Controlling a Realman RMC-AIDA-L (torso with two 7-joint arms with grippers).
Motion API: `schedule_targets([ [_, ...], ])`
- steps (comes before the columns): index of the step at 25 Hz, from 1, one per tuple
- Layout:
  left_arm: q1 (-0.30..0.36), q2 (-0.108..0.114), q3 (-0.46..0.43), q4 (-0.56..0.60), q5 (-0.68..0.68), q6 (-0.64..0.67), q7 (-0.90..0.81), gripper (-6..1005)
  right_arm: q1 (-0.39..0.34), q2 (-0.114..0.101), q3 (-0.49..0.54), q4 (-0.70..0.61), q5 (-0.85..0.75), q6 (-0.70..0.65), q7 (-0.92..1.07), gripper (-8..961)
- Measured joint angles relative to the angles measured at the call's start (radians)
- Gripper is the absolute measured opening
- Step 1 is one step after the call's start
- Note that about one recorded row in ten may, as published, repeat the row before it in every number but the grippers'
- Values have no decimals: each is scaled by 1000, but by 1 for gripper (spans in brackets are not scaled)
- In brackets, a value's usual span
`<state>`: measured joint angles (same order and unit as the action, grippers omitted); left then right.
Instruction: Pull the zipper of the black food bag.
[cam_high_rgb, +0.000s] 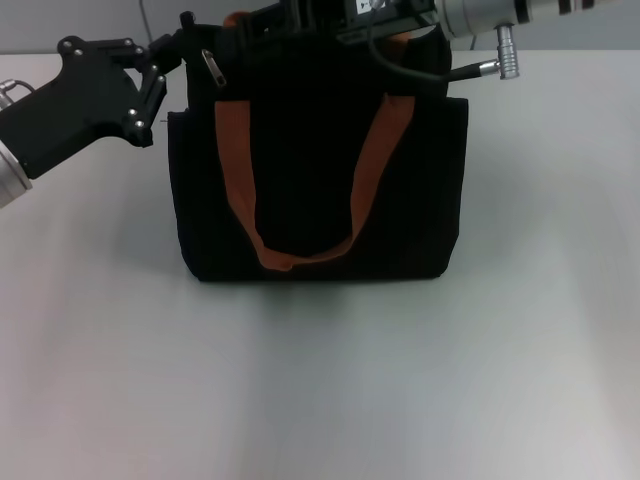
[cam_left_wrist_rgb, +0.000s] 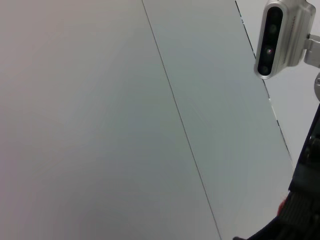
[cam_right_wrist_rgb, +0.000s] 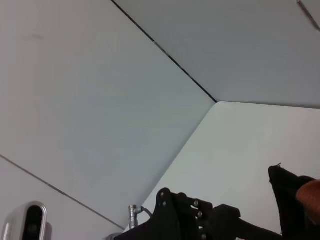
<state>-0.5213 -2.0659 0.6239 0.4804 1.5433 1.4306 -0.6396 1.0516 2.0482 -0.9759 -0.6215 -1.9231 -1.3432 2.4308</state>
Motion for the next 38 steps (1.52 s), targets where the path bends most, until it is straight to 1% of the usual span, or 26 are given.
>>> schedule_targets([
  [3,-1,1,15,6,0,-2,-13,41,9,4,-6,3,-9,10,0,445],
  [8,-2,1,17,7,0,-2,-16,43,15,9,-46,3,-10,50,1,450],
  [13,-7,1,17,7,0,-3,-17,44,23,12,-71,3,-11,76,-3,434],
  [20,-14,1,17,7,-2,-3,-17,47,30,15,-105,0,-11,106,-7,386],
  [28,-16,1,17,5,-6,-3,-17,50,40,20,-128,-1,-11,112,-17,360],
  [38,-16,2,14,2,-6,-3,-17,54,37,20,-129,-8,-22,111,-20,224],
])
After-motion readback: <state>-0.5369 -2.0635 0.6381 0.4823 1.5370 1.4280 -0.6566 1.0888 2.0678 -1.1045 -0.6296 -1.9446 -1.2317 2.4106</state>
